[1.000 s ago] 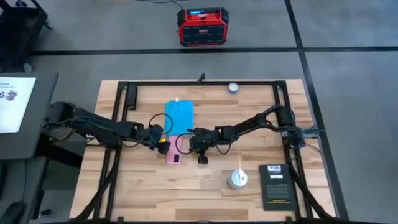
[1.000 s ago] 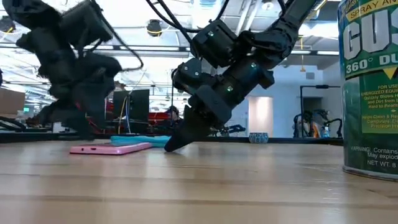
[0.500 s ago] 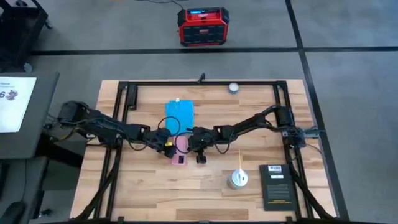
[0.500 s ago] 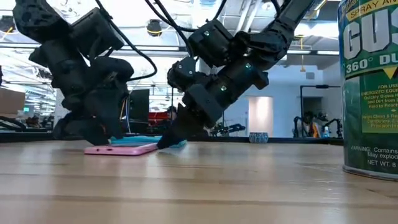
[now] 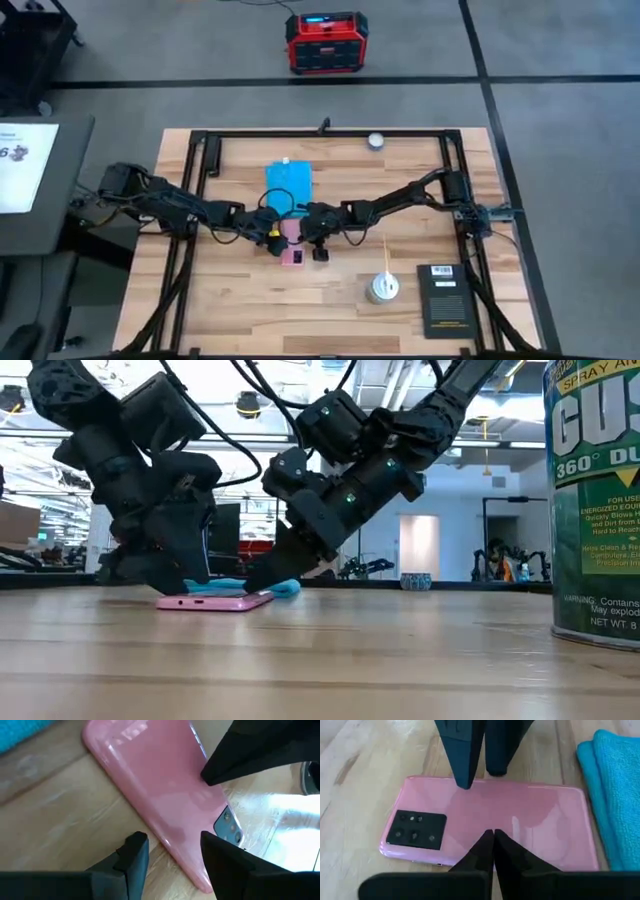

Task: Apply microfiber cloth
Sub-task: Spray the device using the spray bottle

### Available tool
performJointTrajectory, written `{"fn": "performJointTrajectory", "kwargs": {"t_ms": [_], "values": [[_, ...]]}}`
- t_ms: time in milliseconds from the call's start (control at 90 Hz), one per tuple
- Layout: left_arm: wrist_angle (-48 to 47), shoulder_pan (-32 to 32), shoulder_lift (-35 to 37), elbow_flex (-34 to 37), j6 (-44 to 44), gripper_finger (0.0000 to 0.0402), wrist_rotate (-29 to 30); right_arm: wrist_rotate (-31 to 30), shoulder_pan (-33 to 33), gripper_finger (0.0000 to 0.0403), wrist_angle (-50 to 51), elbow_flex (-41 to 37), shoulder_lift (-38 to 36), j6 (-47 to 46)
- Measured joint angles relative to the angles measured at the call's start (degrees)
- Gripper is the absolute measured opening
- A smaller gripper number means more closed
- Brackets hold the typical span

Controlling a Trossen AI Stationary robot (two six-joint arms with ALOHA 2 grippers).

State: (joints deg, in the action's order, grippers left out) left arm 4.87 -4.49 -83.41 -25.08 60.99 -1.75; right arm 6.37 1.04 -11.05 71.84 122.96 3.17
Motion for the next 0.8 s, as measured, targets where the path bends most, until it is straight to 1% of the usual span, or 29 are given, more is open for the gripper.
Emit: {"fn": "performJointTrajectory", "kwargs": {"t_ms": [133, 256, 400, 656, 800], "values": [[-0.23, 0.02, 0.06, 0.02, -0.32, 0.016, 0.12, 2.47, 0.23, 0.0, 2.31, 3.14, 0.11, 0.85], [-0.32, 0.02, 0.06, 0.02, -0.46, 0.016, 0.25, 2.49, 1.34, 0.0, 5.57, 6.0, 0.0, 2.28], [-0.32, 0.02, 0.08, 0.07, -0.83, 0.016, 0.28, 2.42, 2.25, 0.0, 11.67, 8.66, 0.02, 3.39], [0.58, 0.04, 0.08, 0.11, -2.03, 0.016, 0.32, 2.29, 1.01, 0.0, 22.76, 8.84, 0.0, 3.83], [1.65, 0.04, 0.08, 0.11, -2.51, 0.016, 0.32, 2.34, 0.52, 0.0, 21.91, 8.36, -0.02, 3.94]]}}
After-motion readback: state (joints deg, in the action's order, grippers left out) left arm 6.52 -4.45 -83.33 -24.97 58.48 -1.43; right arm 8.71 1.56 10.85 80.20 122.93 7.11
